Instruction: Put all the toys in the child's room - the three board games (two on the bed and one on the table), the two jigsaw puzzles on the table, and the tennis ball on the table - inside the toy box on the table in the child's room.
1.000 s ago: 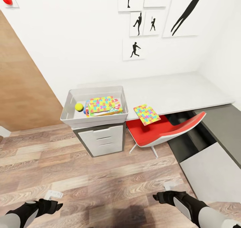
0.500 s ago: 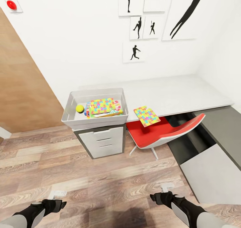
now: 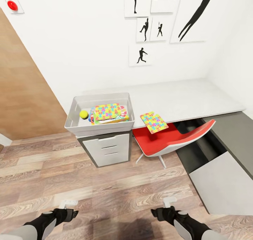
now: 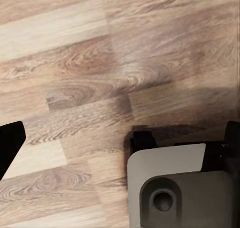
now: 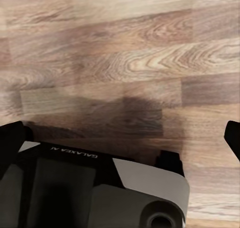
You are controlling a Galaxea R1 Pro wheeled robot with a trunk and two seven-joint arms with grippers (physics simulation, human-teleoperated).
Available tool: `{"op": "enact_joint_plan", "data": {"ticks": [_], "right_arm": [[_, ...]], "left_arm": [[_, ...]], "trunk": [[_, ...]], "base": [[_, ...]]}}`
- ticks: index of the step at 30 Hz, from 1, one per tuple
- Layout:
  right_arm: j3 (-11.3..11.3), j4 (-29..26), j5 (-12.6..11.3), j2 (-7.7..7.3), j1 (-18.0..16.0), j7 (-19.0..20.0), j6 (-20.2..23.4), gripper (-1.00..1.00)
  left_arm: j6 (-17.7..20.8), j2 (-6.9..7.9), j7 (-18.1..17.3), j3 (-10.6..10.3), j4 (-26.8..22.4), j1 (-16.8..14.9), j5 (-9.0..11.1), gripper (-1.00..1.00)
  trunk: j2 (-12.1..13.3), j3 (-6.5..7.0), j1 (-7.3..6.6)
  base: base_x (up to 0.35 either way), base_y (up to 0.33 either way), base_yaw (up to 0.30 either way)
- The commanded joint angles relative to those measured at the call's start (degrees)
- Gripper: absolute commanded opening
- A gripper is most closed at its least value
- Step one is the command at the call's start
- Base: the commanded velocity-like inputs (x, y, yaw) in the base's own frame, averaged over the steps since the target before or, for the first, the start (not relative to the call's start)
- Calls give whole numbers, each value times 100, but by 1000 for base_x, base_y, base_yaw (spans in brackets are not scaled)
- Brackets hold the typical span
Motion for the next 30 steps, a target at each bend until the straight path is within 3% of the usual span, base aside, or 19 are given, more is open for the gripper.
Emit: {"op": "enact_joint_plan", "data": {"ticks": [1, 9, 13, 19, 23, 24, 30], "right_arm": [[17, -11, -36, 7, 1, -2, 15, 100], [-52, -13, -73, 46, 15, -22, -13, 100], [-193, -16, -213, 46, 16, -2, -3, 100], [-396, -17, -480, 37, 17, 23, -9, 100], [-437, -10, -536, -1, 18, 32, -25, 100], [-450, -9, -558, -20, 18, 36, -31, 100], [-474, -4, -593, -57, 24, 73, -40, 100]], "left_arm": [[15, -22, -19, -47, -18, -3, 58, 100], [74, -153, -62, -46, -278, -13, 57, 100], [119, -173, -93, -41, -458, -17, 61, 100], [308, -159, -248, 124, -681, -51, 106, 100], [455, -139, -705, 328, -832, -64, 128, 100], [588, -126, -1036, 440, -921, -67, 133, 100], [1078, -74, -2017, 727, -1257, -78, 136, 100]], "trunk": [[-9, -8, 3], [-9, -8, 3], [-9, -1, 3], [-9, 41, 3], [-9, 74, 3], [-9, 83, 3], [-9, 135, 3]], "base": [[0, 0, 0], [0, 0, 0], [0, 0, -2], [0, 0, -77], [0, 0, -138], [0, 0, -159], [0, 0, -168]]}}
